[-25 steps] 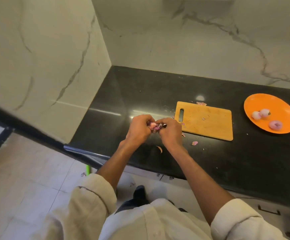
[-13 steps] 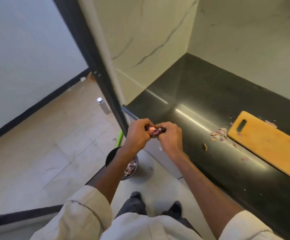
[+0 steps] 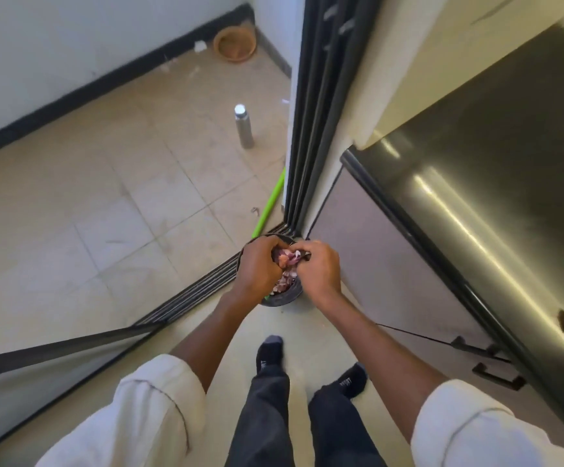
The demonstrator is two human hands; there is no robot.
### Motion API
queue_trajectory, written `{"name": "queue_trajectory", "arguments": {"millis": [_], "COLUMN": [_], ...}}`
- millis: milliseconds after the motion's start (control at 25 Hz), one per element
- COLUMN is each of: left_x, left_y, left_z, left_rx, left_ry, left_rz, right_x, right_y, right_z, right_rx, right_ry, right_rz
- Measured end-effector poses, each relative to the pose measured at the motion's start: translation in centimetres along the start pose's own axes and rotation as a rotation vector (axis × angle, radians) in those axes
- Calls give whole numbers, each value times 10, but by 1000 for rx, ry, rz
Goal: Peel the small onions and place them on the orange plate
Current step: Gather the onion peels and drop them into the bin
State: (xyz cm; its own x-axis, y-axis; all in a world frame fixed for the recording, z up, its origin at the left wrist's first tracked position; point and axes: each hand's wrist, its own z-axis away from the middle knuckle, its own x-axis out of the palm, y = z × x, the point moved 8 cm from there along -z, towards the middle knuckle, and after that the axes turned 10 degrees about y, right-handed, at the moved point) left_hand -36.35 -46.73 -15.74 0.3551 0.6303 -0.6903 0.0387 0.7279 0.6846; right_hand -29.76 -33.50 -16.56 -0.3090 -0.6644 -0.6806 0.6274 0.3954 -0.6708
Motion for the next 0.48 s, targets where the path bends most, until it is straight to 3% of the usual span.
{"name": "queue_trajectory", "arguments": {"millis": [280,480], "left_x": [60,58], "left_y": [-74,-105], "left_z": [-54,-58], "left_rx": [-13,-66], "left_ry": [-185,-203], "left_rz": [-139,-204], "right_x": [92,99], "right_y": [38,46], "right_z": [-51,-59], "right_rx": [-49,-40], "right_ry": [-153,-171], "right_rz": [191,276]}}
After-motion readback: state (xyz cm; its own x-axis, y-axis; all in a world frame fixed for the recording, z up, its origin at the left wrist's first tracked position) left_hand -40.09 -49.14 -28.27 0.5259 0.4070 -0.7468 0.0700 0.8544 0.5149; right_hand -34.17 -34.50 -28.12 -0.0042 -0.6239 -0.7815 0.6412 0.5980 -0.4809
